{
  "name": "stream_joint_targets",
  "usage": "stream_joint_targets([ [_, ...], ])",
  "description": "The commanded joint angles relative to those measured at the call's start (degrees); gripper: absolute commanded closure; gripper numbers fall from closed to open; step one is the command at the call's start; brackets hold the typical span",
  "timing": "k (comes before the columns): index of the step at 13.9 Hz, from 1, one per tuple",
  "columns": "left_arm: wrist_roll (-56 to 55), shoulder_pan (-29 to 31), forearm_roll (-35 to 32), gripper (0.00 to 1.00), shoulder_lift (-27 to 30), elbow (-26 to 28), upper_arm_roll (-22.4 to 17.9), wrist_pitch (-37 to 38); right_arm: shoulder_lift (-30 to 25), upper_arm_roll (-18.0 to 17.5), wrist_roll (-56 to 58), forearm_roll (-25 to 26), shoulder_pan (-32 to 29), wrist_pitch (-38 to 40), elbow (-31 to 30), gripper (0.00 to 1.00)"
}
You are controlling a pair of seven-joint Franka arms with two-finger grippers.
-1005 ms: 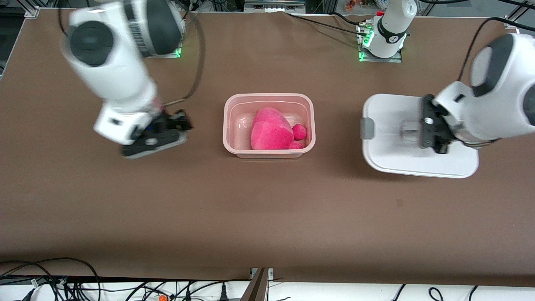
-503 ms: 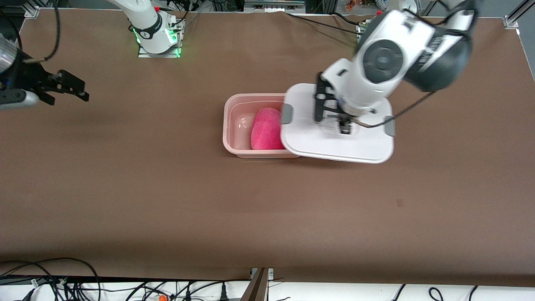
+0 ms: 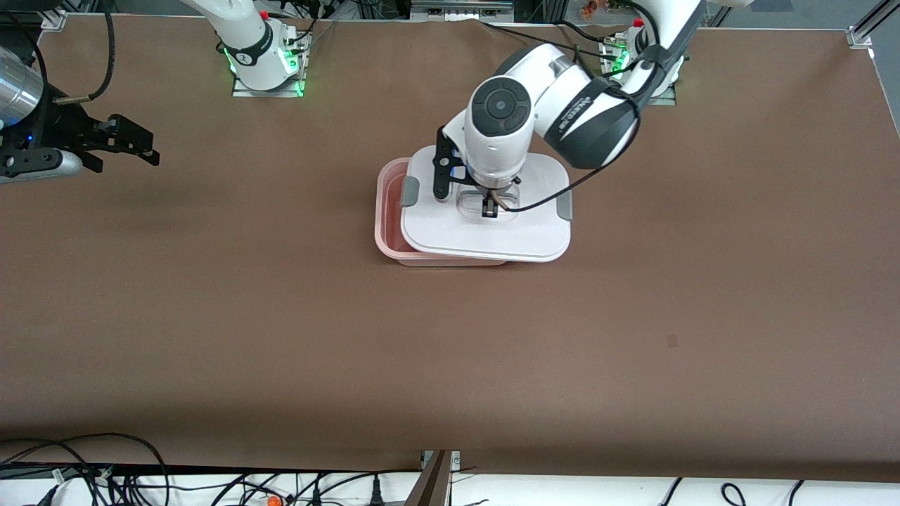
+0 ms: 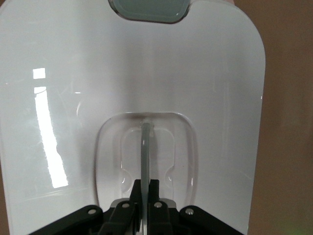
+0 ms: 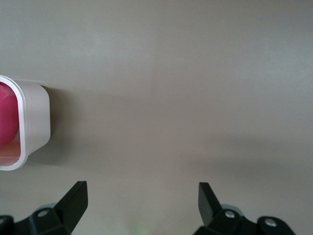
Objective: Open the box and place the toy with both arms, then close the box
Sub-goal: 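Carry the lid over the box with the left gripper and lower it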
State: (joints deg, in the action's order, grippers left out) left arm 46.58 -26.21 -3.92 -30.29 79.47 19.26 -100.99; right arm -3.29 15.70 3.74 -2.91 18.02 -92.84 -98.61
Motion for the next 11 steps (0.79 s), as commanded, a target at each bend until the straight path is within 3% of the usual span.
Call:
stream_joint_targets([
  [1,-4.0,-3.2,0.2,1.0,-2.0,-1.2,-0.7,-2.4,-0.5,-1.2,0.2,2.0,-0.6,-0.2,-0.3,0.0],
  [11,-10.4,-6.0,-0.2,1.0,-6.0,-1.2,-1.1,-7.8,0.1,-1.4,0.9,3.7,-0.6,-1.3,0.6,0.0],
])
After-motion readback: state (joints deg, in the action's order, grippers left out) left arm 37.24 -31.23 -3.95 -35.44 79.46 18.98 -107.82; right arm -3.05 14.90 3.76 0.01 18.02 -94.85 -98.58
